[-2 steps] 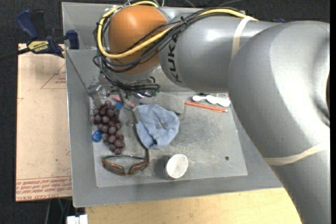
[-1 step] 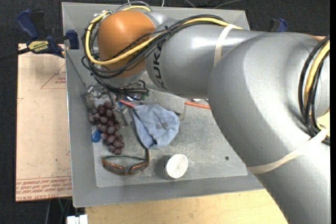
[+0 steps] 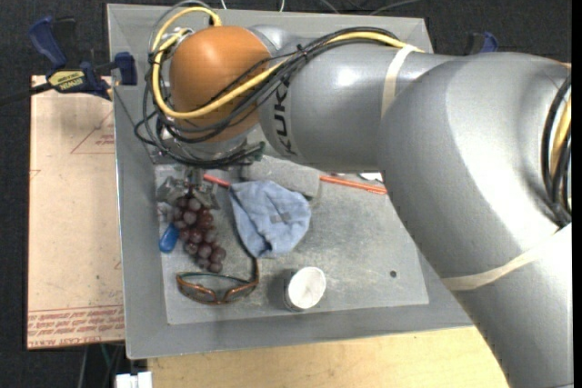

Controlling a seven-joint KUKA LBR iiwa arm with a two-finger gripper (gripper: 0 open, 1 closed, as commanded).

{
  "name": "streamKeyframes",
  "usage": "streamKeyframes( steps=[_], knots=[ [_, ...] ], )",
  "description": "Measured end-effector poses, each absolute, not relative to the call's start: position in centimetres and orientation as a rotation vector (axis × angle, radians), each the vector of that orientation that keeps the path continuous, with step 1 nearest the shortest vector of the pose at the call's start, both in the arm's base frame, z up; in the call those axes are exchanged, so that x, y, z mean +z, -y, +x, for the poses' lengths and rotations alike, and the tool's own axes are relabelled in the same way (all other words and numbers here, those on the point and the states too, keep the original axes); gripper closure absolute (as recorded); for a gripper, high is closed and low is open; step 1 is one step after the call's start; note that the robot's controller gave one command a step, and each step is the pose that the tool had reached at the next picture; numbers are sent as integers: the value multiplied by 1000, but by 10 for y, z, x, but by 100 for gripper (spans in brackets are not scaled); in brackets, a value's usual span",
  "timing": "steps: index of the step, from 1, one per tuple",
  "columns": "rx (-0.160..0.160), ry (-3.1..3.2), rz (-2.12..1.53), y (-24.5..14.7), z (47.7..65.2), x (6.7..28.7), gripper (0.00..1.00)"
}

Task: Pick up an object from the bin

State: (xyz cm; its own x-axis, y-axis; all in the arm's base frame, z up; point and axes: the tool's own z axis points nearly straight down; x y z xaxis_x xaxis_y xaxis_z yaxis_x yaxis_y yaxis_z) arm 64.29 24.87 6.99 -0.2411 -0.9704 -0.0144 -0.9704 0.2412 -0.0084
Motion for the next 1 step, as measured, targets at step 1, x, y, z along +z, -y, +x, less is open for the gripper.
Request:
streamKeyframes(
  steps=[1],
  knots=[
    [4, -2462, -1925, -249, 643, 70, 100]
  ],
)
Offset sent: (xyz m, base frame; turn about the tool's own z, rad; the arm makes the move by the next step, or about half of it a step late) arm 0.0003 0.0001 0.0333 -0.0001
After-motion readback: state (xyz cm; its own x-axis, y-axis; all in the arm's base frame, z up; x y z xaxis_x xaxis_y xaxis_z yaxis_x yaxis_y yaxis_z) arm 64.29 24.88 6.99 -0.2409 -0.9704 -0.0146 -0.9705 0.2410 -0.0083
